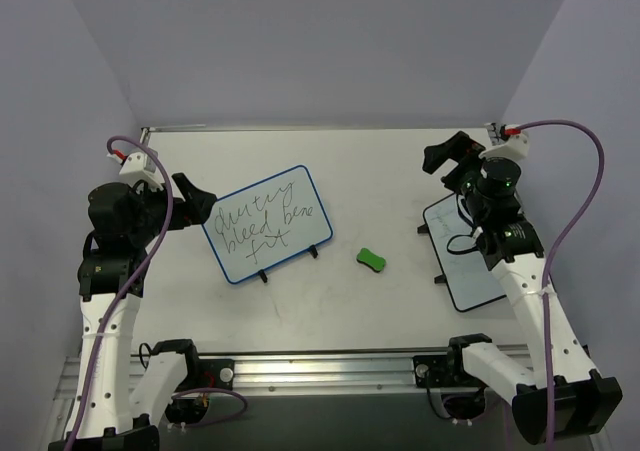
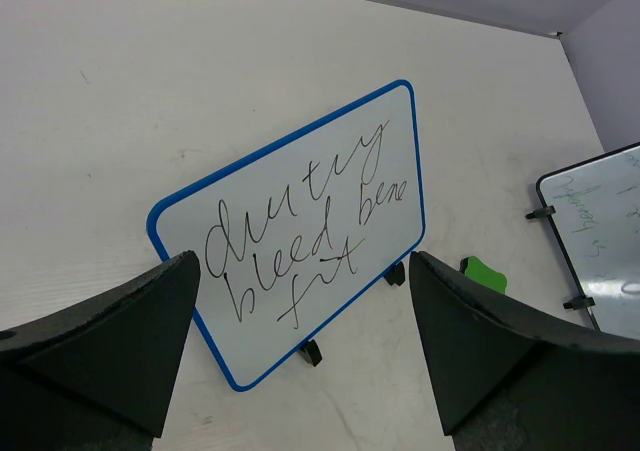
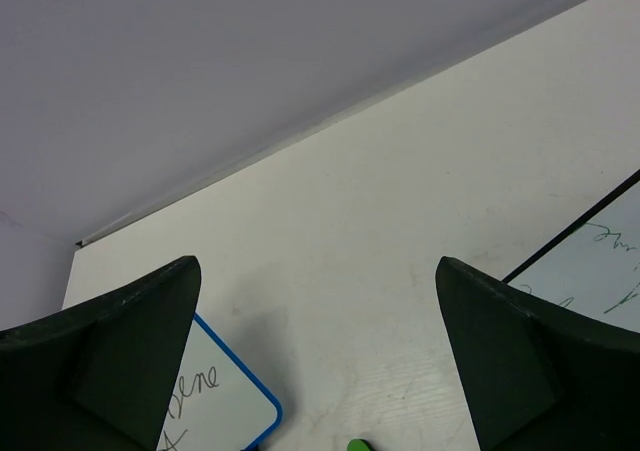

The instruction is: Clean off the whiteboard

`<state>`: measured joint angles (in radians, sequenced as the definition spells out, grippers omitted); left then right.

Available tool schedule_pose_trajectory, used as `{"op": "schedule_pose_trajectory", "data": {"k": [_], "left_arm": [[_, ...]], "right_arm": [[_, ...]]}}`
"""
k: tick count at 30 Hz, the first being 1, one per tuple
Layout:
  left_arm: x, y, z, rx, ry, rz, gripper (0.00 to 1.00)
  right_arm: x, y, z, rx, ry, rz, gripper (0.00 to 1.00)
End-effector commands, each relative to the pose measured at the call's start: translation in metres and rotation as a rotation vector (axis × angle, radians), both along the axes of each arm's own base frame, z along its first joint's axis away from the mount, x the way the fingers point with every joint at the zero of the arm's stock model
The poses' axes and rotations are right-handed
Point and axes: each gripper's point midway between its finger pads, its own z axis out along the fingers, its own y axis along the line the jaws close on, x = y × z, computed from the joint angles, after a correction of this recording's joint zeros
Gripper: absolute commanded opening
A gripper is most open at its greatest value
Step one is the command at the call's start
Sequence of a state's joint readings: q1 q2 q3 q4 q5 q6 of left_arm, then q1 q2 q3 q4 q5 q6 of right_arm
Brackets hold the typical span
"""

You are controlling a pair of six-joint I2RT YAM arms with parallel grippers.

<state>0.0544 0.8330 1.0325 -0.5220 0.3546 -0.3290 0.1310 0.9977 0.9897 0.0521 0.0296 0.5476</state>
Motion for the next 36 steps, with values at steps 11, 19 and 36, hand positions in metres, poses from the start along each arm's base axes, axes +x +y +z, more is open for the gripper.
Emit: {"op": "schedule_pose_trajectory", "data": {"k": [11, 19, 36], "left_arm": [[0.002, 0.002, 0.017, 0.007, -0.064, 0.005, 0.94], [0.0, 0.001, 0.021, 0.003, -0.078, 0.004, 0.94], [0.0, -0.006, 0.02, -0.023, -0.074, -0.026, 0.94]], "right_arm": [[0.001, -0.013, -0.02, -0.052, 0.07, -0.082, 1.0], [-0.016, 0.002, -0.109, -0.202, 0.343, -0.185, 0.97], [-0.043, 0.115, -0.204, -0.253, 0.435, 0.291, 0.66]]}}
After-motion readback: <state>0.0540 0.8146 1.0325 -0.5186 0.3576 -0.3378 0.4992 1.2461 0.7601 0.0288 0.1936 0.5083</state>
